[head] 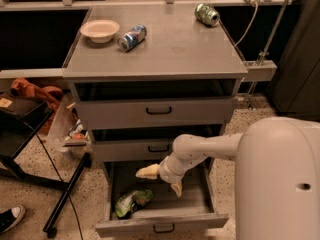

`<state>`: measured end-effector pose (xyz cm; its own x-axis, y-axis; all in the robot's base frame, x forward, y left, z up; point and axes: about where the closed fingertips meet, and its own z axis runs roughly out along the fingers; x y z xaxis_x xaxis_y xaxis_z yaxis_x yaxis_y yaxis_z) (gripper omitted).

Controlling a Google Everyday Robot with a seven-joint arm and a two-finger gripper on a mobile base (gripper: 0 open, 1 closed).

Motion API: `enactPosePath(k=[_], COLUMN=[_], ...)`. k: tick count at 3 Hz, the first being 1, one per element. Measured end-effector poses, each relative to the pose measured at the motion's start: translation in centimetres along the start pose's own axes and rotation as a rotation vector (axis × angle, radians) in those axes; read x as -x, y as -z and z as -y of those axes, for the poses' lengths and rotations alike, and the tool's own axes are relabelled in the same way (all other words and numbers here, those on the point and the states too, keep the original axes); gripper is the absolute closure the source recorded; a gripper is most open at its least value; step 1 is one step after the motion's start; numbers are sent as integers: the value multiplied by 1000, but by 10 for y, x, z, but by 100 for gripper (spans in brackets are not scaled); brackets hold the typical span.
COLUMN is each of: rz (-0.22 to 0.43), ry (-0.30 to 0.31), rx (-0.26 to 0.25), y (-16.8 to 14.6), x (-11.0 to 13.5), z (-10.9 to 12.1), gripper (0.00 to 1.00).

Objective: Pick green rice chip bag from bottom drawer and place on counter

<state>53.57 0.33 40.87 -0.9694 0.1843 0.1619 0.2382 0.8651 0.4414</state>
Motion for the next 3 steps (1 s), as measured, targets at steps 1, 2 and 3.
enactPosePath(k=[1, 2, 3], rz=[9, 27, 27], ry=[-82, -116, -116], rx=[67, 116, 116], y=[-48, -97, -97], x=[8, 21, 21], z=[1, -15, -15], gripper=[0, 0, 0])
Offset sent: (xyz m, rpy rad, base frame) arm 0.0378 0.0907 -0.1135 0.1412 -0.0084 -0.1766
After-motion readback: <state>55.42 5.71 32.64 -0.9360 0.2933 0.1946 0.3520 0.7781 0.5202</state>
